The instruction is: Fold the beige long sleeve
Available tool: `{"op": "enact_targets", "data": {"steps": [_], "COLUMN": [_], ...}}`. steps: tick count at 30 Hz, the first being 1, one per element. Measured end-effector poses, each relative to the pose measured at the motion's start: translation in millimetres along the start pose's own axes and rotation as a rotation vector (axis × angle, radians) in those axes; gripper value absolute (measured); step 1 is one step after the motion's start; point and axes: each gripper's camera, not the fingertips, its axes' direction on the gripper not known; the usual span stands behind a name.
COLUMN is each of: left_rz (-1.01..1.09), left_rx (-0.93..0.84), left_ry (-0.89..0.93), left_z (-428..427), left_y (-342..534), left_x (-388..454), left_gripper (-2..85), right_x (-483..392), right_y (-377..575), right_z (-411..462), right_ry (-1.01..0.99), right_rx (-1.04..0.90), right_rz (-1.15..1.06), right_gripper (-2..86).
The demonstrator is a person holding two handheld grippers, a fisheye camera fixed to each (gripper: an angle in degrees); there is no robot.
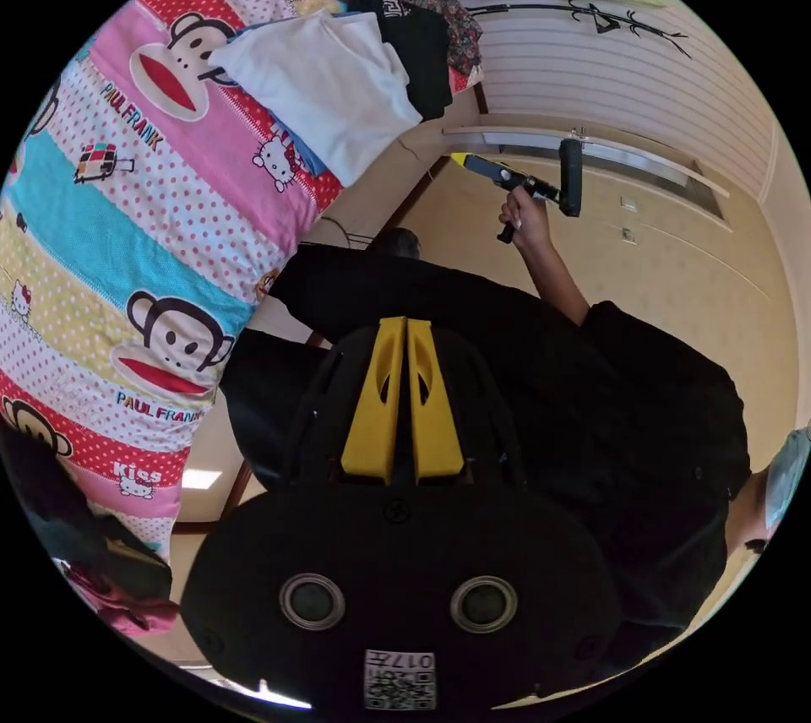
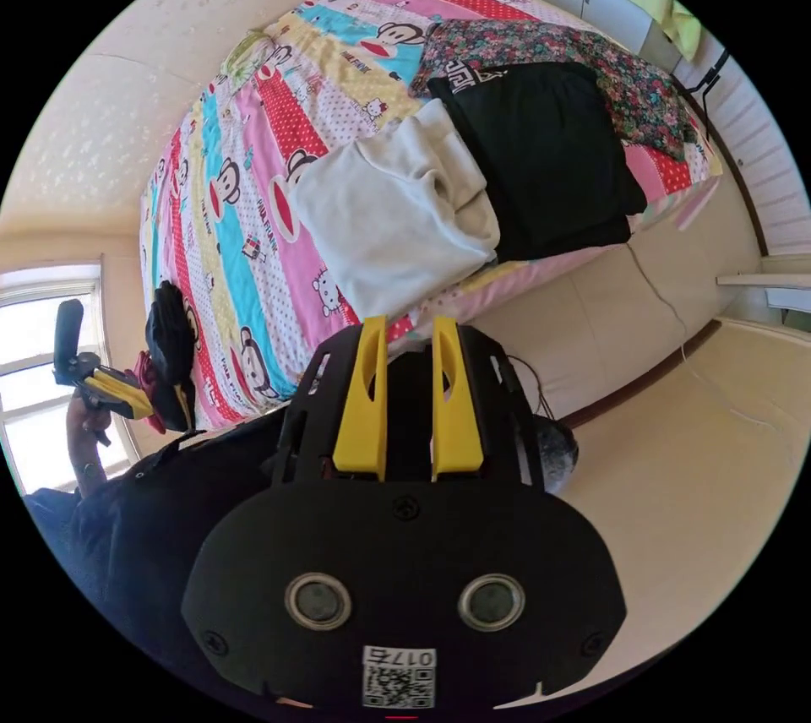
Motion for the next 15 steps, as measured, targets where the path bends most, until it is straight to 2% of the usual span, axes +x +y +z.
{"op": "enact_targets", "data": {"steps": [4,7,10,12,14,15], "left_rz": [0.041,0.024,-0.099,-0.199,-0.291,-0.307], "left_rx": [0.126,0.224,0.303,0.353,0.464,0.494], "left_ry": [-0.002,0.001,-0.037,-0.085,-0.104,-0.1], "left_z": [2.7,2.8,-0.4,-6.7,-19.1,-22.0], "left_y": [-28.9,-29.7,-12.9,4.6,32.5,39.4], "left_x": [34.0,43.8,35.7,27.5,19.5,17.6], "left_gripper": [-0.3,2.9,6.6,7.6,8.1,8.1], "right_x": [19.0,24.5,21.3,-3.6,-56.2,-70.0], "right_y": [-78.4,-131.9,-169.5,-175.7,-168.0,-164.0], "right_z": [1.9,30.8,77.1,67.6,31.6,22.3], "right_ry": [-0.053,-0.085,-0.18,-0.2,-0.5,-0.594], "right_rx": [0.016,-0.067,-0.299,-0.266,-0.193,-0.185], "right_rz": [-0.054,-0.076,-0.046,-0.133,-0.362,-0.409], "right_gripper": [11.5,11.9,9.5,6.3,4.0,3.9]}}
